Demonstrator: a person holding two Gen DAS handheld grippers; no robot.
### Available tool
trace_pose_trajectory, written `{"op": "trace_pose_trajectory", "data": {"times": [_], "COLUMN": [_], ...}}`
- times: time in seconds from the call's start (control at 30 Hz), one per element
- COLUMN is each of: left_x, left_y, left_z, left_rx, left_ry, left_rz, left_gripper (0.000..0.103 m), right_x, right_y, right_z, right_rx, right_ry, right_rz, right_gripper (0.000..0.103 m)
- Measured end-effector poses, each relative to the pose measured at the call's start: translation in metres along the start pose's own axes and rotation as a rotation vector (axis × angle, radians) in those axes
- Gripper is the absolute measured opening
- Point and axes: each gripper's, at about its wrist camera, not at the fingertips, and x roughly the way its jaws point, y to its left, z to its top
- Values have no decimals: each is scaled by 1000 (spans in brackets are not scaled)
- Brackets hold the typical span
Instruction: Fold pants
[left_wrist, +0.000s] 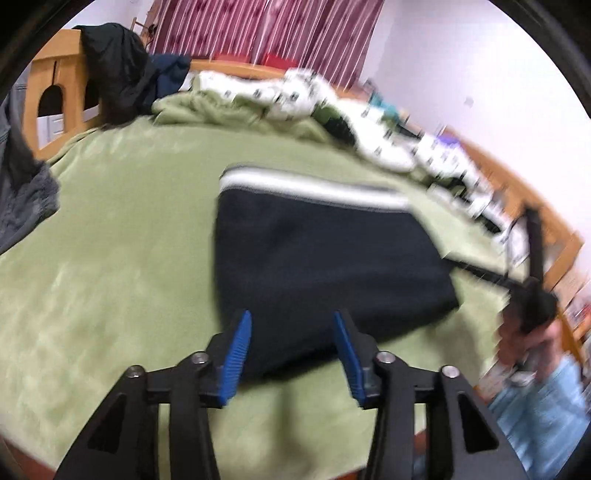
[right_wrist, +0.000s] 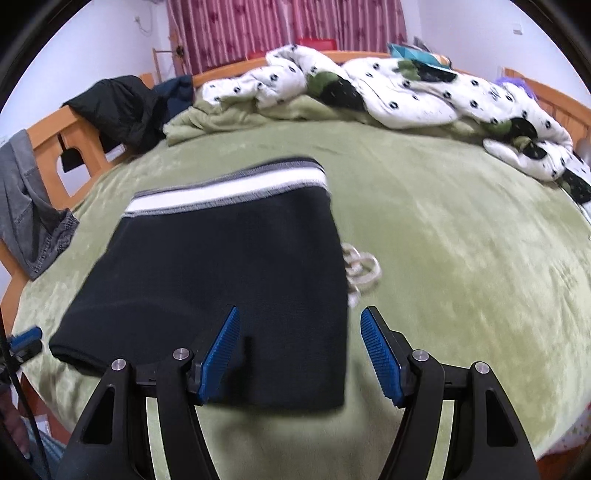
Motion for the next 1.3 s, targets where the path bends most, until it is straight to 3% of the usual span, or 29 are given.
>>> {"op": "trace_pose_trajectory", "data": {"times": [0.17,0.27,0.37,0.73,1.07,1.3], "left_x": [52,90,86,82,83,53], "left_y": [-36,-46,-52,-47,-48,-47], "left_z": [26,2,-19,-12,0,-1], "left_rx": [112,169,203,141,95,61], "left_ry": [75,230,195,227,217,213], "left_rz": [33,118,144,121,112,123], "left_gripper": [48,48,48,50,51,51], "right_x": [21,36,33,24,26,-8], "right_y": [16,21,22,21,4,7], "right_z": [0,-13,-25,-20,5,-1], "right_rx": [-72,-151,-214,-173,-20,37], "right_ry": [52,120,131,110,53,19], "right_rz": [73,18,0,-1,2,5], "right_gripper": [66,66,66,66,66,67]}}
